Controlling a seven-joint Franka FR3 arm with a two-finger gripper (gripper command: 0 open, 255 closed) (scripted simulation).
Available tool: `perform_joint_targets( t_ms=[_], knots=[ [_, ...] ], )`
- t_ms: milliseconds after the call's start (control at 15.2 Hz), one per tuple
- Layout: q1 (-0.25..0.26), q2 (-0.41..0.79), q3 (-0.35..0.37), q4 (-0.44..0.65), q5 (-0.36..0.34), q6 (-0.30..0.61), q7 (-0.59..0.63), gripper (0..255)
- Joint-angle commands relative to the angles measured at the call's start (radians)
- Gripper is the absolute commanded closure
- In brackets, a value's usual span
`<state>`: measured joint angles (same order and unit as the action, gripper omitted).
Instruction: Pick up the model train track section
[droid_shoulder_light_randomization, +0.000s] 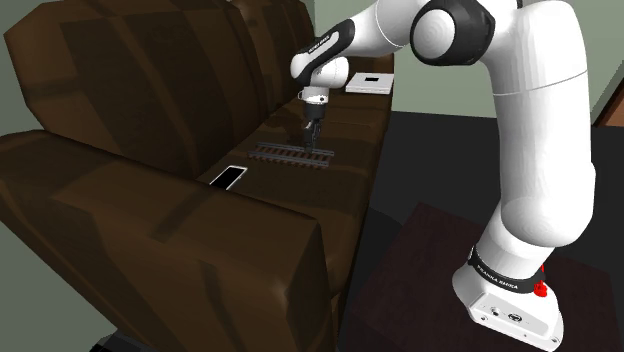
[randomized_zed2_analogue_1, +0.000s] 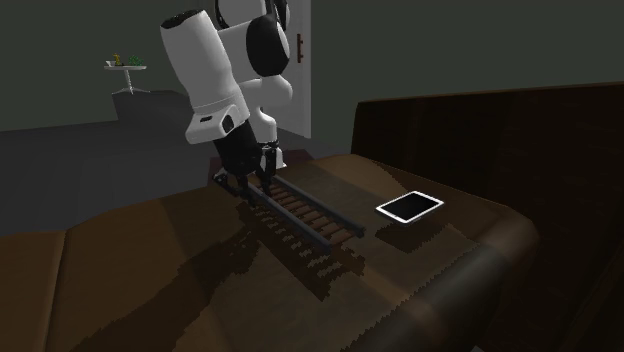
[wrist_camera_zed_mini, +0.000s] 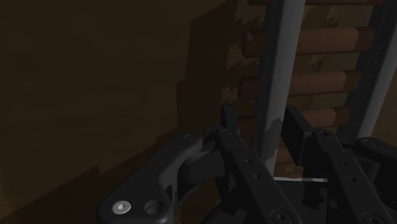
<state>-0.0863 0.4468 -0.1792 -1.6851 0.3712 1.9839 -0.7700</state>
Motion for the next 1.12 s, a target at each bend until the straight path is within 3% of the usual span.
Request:
perform_joint_targets(
  t_ms=[0,1056],
  knots=[
    [0.0,0.001,0.0,0.0,0.0,0.0,0.0,255],
    [-0.001,-0.068,-0.011,0.101,-0.031,-0.161,0.052,255]
  ],
)
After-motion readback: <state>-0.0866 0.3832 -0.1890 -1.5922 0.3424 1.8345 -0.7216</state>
